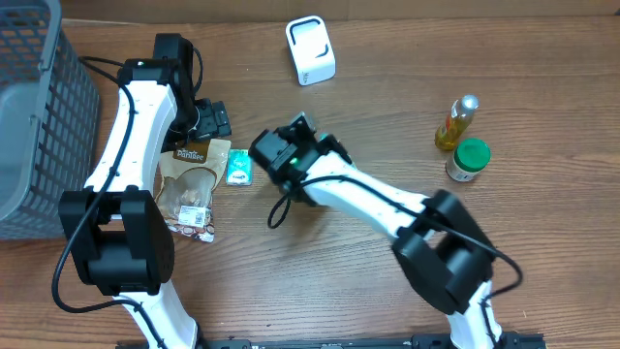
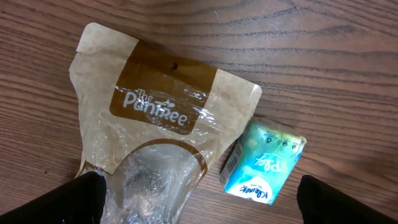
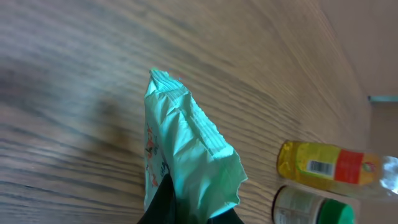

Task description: Scan the item barcode

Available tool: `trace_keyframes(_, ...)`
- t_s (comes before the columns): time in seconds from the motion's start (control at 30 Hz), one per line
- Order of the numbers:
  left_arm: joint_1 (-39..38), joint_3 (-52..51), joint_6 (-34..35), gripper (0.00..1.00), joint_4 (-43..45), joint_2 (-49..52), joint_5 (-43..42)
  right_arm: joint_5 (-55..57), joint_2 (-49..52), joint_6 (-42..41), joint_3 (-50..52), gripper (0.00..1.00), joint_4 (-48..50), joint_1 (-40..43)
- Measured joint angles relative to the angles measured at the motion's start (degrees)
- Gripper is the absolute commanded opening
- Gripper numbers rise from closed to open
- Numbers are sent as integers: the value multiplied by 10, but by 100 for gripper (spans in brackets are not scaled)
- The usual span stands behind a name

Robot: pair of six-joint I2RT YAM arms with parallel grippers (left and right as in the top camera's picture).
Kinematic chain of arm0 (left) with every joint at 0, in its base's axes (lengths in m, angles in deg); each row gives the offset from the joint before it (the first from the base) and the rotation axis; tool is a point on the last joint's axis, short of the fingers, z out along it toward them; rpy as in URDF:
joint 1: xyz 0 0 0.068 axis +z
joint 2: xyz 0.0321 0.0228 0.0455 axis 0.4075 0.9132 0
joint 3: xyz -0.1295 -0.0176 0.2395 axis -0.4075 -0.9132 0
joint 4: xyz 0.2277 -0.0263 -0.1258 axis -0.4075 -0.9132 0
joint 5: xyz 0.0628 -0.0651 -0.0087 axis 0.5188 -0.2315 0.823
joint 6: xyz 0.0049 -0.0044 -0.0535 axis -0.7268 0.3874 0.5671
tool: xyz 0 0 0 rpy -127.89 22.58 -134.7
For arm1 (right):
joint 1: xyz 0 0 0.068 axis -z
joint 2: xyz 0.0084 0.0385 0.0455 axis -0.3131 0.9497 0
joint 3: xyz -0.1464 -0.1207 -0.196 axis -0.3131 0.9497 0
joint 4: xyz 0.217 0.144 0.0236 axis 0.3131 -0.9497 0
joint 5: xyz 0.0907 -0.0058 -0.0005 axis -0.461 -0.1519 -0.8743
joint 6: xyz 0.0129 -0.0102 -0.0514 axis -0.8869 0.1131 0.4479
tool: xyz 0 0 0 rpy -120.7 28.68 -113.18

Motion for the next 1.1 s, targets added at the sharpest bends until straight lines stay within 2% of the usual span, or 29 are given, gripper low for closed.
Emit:
trace_keyframes(0.1,0,0,0,100,0,0,0,7,18,-10,2,5,-1,-5)
trace_keyframes(0.17,0,0,0,100,0,0,0,-3,19,-17,2,17,1,-8)
trace_keyframes(0.3,0,0,0,100,0,0,0,-49,19,-26,2,23,7,-9)
trace_keyframes(0.43,0,0,0,100,0,0,0,-108,19,-33,2,42,21,-11)
trace_keyframes(0.53,0,0,0,99,0,0,0,-146,19,-39,2,63,27,-12)
trace_keyframes(0.7,0,0,0,100,0,0,0,-188,19,-37,-3,71,13,-10)
trace_keyframes(0.8,0,0,0,100,0,0,0,-227,19,-37,-18,71,7,1)
trace_keyframes(0.9,0,0,0,100,0,0,0,-277,18,-37,-36,61,-5,26)
trace_keyframes(0.97,0,0,0,100,0,0,0,-316,15,-35,-41,50,-17,50)
trace_keyframes(1.0,0,0,0,100,0,0,0,-332,15,-37,-41,40,-23,62)
trace_keyframes(1.1,0,0,0,99,0,0,0,-384,14,-34,-41,21,-47,104)
